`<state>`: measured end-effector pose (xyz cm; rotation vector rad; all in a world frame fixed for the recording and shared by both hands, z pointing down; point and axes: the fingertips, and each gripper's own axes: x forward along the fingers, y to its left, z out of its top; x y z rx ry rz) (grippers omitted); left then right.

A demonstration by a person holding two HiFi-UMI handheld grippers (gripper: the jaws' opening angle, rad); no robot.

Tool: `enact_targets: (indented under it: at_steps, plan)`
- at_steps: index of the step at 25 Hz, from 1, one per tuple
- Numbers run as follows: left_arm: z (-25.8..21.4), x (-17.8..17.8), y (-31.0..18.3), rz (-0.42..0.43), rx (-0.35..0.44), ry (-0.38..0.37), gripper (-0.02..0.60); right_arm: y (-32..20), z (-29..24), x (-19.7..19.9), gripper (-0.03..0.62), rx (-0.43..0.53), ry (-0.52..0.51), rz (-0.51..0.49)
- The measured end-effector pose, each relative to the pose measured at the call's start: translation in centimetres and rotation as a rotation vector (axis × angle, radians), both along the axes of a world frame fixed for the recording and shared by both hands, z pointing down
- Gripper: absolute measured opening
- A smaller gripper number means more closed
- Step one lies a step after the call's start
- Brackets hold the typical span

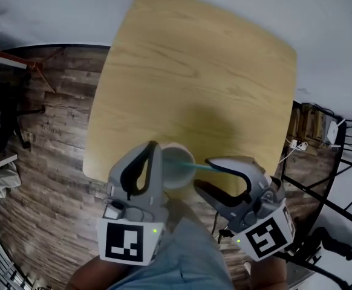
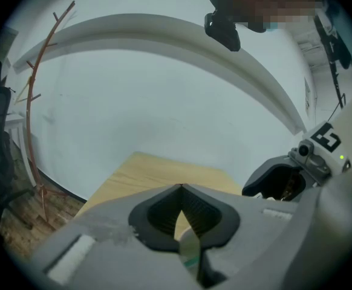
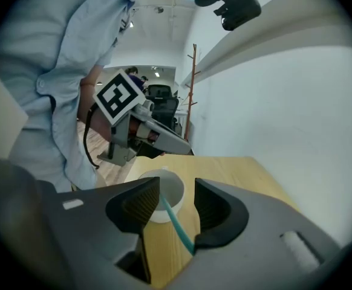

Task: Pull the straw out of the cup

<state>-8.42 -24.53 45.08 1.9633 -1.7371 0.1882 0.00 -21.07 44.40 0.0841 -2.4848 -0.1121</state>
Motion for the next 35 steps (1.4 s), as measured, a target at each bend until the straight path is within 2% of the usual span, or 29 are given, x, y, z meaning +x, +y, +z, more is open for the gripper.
enact_targets:
  at_steps: [6,11,15,18,22,35]
  plan:
    - [1.7,-0.2,-0.9,-0.002,-0.036,0.029,0.020,0.1,2.9,0.4,0.179,-0.027,0.086,-0.061]
    - [2.7,0.2,-1.4,0.004,-0.061,0.040,0.020,0.2,4.7,1.0,0.123,-0.038,0.147,-0.095]
    - [3.0,0.0,-1.6,0.002,-0.068,0.043,0.020,0.3,5.9,1.3,0.107,-0.041,0.191,-0.115]
    - [3.2,-0.1,-1.6,0.000,-0.074,0.045,0.020,0.2,6.1,1.4,0.055,-0.042,0.192,-0.113]
    - [3.3,-0.3,-1.4,-0.001,-0.075,0.046,0.020,0.5,6.2,1.3,0.041,-0.053,0.188,-0.104]
    - [0.4,-0.4,-0.3,-0.001,-0.010,0.006,0.020,1.1,4.1,1.7,0.038,0.006,0.162,-0.062]
